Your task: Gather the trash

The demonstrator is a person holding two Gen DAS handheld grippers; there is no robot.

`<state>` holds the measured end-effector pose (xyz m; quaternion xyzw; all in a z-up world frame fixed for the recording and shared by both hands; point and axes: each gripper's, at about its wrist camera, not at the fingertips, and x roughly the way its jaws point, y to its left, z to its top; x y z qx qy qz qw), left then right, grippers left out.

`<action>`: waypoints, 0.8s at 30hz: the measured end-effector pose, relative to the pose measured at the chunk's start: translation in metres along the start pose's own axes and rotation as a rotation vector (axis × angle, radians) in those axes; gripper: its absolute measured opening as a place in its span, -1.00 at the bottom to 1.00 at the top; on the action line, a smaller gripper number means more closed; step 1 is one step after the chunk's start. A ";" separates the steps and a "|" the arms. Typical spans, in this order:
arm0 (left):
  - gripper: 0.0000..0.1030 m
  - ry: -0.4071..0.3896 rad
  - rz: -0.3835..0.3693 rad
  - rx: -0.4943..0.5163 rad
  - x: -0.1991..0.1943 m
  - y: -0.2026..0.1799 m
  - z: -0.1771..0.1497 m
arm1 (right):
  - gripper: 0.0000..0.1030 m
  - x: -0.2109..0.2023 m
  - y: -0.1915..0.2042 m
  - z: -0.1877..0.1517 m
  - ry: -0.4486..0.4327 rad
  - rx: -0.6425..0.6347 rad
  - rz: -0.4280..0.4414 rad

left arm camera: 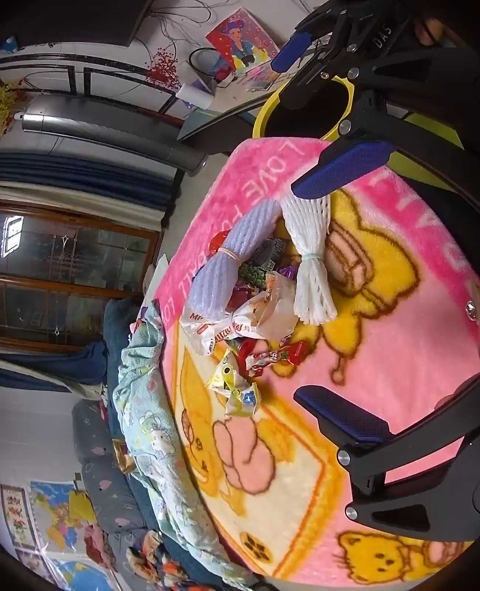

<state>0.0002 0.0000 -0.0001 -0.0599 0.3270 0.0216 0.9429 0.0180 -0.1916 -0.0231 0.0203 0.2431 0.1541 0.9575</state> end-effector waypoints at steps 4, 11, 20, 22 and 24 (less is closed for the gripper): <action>0.81 -0.001 -0.004 -0.001 0.001 -0.001 0.000 | 0.88 0.000 0.000 0.000 -0.003 -0.001 0.001; 0.81 -0.005 -0.013 -0.006 -0.003 -0.001 0.002 | 0.88 -0.001 0.001 0.001 0.000 -0.003 -0.003; 0.81 -0.007 -0.016 -0.007 -0.002 -0.003 0.001 | 0.88 0.003 -0.002 -0.001 0.000 -0.001 -0.011; 0.81 -0.008 -0.017 -0.006 -0.002 -0.004 0.001 | 0.88 0.003 -0.002 -0.001 0.000 -0.001 -0.011; 0.81 -0.008 -0.018 -0.006 -0.001 -0.005 0.001 | 0.88 0.002 -0.002 -0.001 0.000 -0.002 -0.012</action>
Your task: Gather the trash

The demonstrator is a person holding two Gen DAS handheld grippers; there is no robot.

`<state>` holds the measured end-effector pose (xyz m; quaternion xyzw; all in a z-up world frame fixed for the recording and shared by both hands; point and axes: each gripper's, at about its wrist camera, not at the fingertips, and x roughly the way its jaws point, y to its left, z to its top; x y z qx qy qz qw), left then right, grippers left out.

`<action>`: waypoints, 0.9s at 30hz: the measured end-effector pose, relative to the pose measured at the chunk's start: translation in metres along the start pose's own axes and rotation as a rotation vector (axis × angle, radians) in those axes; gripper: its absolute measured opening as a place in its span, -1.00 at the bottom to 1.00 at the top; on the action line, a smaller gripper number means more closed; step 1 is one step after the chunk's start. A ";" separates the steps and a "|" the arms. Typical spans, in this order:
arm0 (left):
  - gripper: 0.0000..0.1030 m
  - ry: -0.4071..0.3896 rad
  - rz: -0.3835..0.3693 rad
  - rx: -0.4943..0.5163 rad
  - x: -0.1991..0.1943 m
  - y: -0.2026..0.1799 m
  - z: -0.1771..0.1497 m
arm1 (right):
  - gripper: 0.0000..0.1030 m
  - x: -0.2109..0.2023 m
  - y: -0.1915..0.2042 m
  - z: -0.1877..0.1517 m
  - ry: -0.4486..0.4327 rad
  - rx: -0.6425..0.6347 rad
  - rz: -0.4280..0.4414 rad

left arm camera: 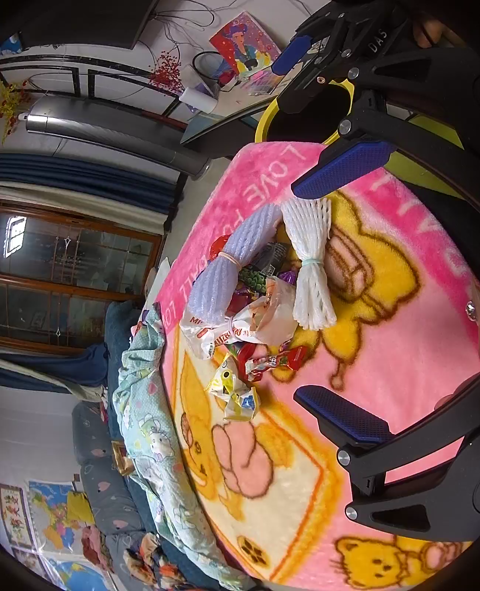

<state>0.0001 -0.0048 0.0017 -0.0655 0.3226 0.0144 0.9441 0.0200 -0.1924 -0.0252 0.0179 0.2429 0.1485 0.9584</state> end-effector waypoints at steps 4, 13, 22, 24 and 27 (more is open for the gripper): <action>0.81 -0.002 0.000 -0.001 0.000 0.000 -0.001 | 0.88 0.001 0.000 0.002 0.001 0.001 -0.002; 0.81 -0.003 -0.002 -0.003 0.000 0.001 -0.001 | 0.88 0.003 -0.001 0.001 0.001 0.001 -0.003; 0.81 -0.006 -0.001 -0.004 0.000 0.001 0.000 | 0.88 0.003 -0.002 0.001 0.000 0.000 -0.003; 0.81 -0.006 0.000 -0.005 0.000 0.000 0.000 | 0.88 0.003 -0.002 0.001 -0.002 0.000 -0.003; 0.81 -0.009 0.001 -0.005 0.000 0.001 0.000 | 0.88 0.003 -0.002 0.001 -0.002 -0.002 -0.003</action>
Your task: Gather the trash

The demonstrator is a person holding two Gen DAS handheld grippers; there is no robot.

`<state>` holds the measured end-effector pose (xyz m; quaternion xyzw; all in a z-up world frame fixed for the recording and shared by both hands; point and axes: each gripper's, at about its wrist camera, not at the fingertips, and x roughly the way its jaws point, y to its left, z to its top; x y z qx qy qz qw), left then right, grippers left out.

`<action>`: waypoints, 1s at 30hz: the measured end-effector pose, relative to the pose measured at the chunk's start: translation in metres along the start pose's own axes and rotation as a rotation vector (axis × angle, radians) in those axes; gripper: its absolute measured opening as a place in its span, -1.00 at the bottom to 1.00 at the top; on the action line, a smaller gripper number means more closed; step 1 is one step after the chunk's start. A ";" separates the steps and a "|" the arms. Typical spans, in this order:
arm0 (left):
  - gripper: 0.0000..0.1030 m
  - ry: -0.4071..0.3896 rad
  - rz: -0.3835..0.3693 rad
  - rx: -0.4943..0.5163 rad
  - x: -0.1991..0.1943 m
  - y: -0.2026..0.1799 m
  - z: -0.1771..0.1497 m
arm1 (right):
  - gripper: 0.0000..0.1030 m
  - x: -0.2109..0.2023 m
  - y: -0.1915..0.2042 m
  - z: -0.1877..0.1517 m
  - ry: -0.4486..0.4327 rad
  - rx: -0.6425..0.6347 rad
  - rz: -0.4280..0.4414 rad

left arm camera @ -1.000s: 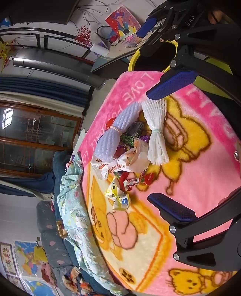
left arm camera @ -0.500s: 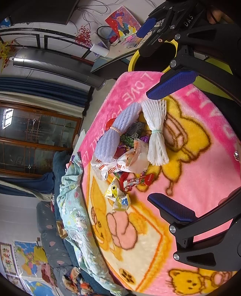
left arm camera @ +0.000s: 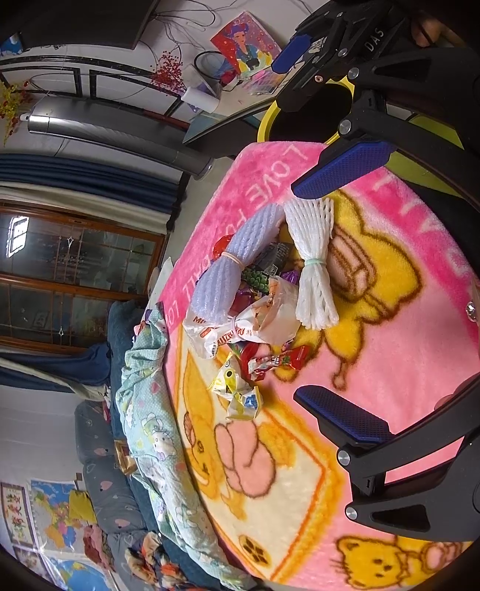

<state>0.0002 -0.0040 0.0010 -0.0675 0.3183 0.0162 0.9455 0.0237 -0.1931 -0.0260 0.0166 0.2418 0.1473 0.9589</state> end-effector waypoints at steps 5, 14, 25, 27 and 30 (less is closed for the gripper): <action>0.81 -0.017 0.002 -0.002 -0.003 0.002 0.003 | 0.88 -0.007 -0.002 0.006 -0.006 -0.002 -0.006; 0.81 -0.029 -0.002 -0.009 -0.004 0.004 0.002 | 0.88 -0.010 -0.001 0.011 -0.022 -0.015 -0.009; 0.81 -0.062 0.000 -0.041 -0.007 0.018 0.005 | 0.88 -0.003 0.012 0.016 -0.015 -0.061 0.040; 0.81 -0.066 0.008 -0.055 -0.006 0.025 0.006 | 0.88 0.003 0.017 0.020 -0.002 -0.087 0.064; 0.81 -0.064 0.001 -0.082 -0.005 0.037 0.008 | 0.88 0.009 0.028 0.021 0.002 -0.129 0.090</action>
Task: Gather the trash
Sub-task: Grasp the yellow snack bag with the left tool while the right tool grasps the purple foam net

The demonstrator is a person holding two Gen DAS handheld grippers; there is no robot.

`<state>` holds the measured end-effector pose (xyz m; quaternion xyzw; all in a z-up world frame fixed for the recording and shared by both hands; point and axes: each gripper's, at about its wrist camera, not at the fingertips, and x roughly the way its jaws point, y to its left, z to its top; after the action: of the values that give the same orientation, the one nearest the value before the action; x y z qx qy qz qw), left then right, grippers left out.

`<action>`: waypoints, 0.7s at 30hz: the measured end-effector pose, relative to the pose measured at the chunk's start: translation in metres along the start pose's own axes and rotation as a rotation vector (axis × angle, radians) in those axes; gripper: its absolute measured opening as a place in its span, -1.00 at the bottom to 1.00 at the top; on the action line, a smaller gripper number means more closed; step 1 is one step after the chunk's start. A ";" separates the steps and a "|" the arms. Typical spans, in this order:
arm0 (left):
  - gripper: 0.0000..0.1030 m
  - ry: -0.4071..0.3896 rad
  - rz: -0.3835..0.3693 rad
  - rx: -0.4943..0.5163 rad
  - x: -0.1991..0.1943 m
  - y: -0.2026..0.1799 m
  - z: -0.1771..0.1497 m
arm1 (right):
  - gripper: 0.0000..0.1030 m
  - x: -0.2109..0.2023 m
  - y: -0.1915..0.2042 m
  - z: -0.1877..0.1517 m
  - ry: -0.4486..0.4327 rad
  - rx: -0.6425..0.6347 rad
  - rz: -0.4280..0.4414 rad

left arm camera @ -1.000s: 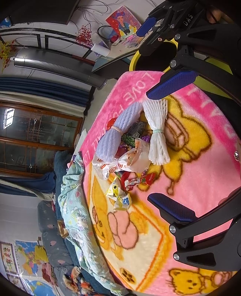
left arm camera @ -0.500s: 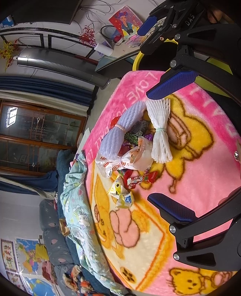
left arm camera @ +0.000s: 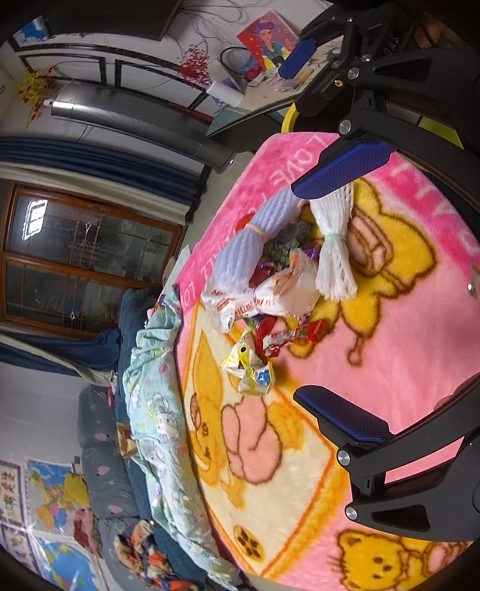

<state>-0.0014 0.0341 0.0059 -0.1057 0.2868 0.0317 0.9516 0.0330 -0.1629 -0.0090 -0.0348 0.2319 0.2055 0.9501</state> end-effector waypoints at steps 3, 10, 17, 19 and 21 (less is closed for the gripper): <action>0.81 -0.002 -0.010 -0.038 0.002 0.016 0.003 | 0.88 0.011 0.009 0.003 0.020 -0.033 0.030; 0.81 0.009 0.020 -0.109 0.014 0.050 0.013 | 0.88 0.040 0.030 0.010 0.063 -0.080 0.094; 0.81 0.060 0.045 -0.157 0.048 0.085 0.026 | 0.88 0.074 0.036 0.019 0.111 -0.102 0.109; 0.81 0.103 0.053 -0.173 0.067 0.094 0.029 | 0.87 0.085 0.037 0.020 0.132 -0.120 0.099; 0.81 0.141 0.048 -0.186 0.083 0.100 0.030 | 0.86 0.094 0.037 0.020 0.148 -0.133 0.100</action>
<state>0.0717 0.1385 -0.0335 -0.1886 0.3513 0.0735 0.9141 0.1026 -0.0909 -0.0331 -0.1010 0.2888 0.2646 0.9146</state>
